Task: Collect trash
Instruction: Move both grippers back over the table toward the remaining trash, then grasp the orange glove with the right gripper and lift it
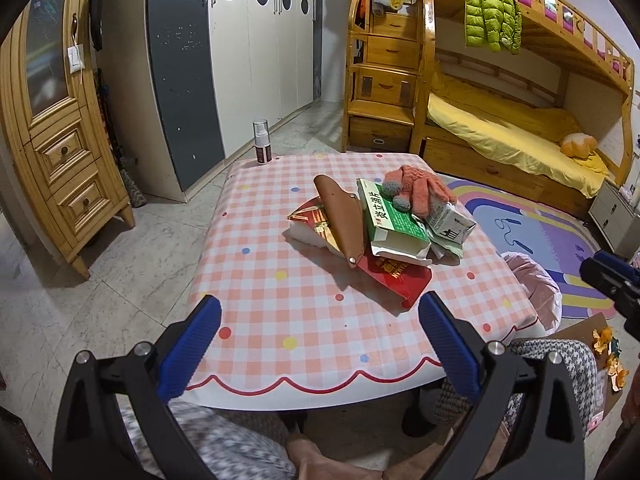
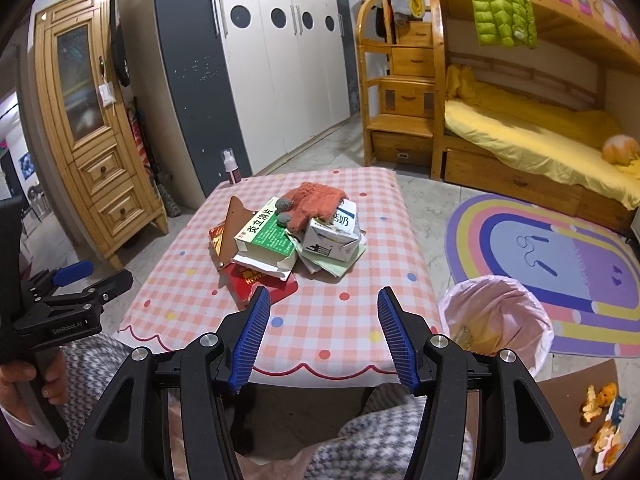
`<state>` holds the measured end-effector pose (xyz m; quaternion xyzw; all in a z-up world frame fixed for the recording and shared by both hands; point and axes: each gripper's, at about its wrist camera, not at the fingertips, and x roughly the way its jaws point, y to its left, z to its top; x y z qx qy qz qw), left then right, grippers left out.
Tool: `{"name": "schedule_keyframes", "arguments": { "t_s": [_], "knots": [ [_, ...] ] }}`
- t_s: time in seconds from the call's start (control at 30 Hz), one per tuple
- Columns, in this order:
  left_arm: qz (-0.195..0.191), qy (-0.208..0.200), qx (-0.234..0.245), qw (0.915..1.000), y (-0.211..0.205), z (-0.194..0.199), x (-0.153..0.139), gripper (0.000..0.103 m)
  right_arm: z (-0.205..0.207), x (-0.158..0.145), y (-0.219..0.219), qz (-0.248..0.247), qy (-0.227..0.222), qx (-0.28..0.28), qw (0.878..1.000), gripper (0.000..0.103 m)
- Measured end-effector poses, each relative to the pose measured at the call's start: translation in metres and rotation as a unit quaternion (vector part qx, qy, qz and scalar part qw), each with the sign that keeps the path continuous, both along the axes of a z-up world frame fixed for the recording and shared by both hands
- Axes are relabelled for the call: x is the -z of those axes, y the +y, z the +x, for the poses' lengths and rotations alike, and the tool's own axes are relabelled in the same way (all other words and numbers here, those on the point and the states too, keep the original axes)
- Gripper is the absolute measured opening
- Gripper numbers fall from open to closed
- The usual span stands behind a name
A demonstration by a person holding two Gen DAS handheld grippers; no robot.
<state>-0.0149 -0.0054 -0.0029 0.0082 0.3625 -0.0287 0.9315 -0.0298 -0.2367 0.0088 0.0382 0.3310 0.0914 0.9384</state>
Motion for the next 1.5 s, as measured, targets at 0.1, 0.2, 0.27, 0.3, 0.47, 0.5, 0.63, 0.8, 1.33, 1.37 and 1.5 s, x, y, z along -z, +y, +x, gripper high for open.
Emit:
{"name": "schedule_keyframes", "arguments": {
  "t_s": [0.1, 0.2, 0.27, 0.3, 0.47, 0.5, 0.63, 0.8, 1.33, 1.37, 1.5],
  "knots": [
    [-0.002, 0.004, 0.006, 1.0, -0.002, 0.009, 0.004, 0.096, 0.002, 0.002, 0.001, 0.006, -0.004, 0.0, 1.0, 0.076],
    [-0.004, 0.012, 0.009, 0.9999, -0.005, 0.02, 0.011, 0.096, 0.011, 0.006, 0.004, 0.0, 0.005, -0.002, 1.0, 0.076],
    [0.0, 0.01, 0.01, 0.9999, -0.008, 0.029, 0.015, 0.096, 0.02, 0.009, 0.006, -0.006, 0.011, -0.003, 1.0, 0.076],
    [0.001, 0.012, 0.008, 0.9999, -0.009, 0.034, 0.016, 0.096, 0.026, 0.009, 0.007, -0.01, 0.014, -0.003, 1.0, 0.076],
    [-0.008, 0.022, -0.002, 0.9997, -0.004, 0.053, 0.02, 0.096, 0.059, 0.009, 0.011, -0.013, 0.019, -0.012, 1.0, 0.074],
    [-0.009, 0.023, -0.004, 0.9997, -0.002, 0.057, 0.02, 0.096, 0.066, 0.009, 0.013, -0.014, 0.02, -0.015, 1.0, 0.074],
    [-0.01, 0.026, -0.019, 0.9994, 0.006, 0.077, 0.021, 0.096, 0.1, 0.006, 0.018, -0.019, 0.024, -0.022, 0.999, 0.074],
    [0.0, 0.019, -0.021, 0.9996, 0.006, 0.113, 0.018, 0.096, 0.151, 0.014, 0.025, -0.024, 0.035, -0.032, 0.999, 0.05],
    [0.016, 0.013, -0.02, 0.9996, -0.002, 0.182, 0.033, 0.096, 0.259, 0.066, 0.055, -0.059, 0.115, -0.049, 0.99, 0.039],
    [0.015, 0.012, -0.022, 0.9996, 0.0, 0.179, 0.032, 0.096, 0.258, 0.066, 0.057, -0.064, 0.113, -0.051, 0.99, 0.028],
    [0.01, 0.01, -0.028, 0.9995, 0.008, 0.168, 0.027, 0.096, 0.245, 0.04, 0.065, -0.072, 0.064, -0.06, 0.994, 0.017]
  ]
}}
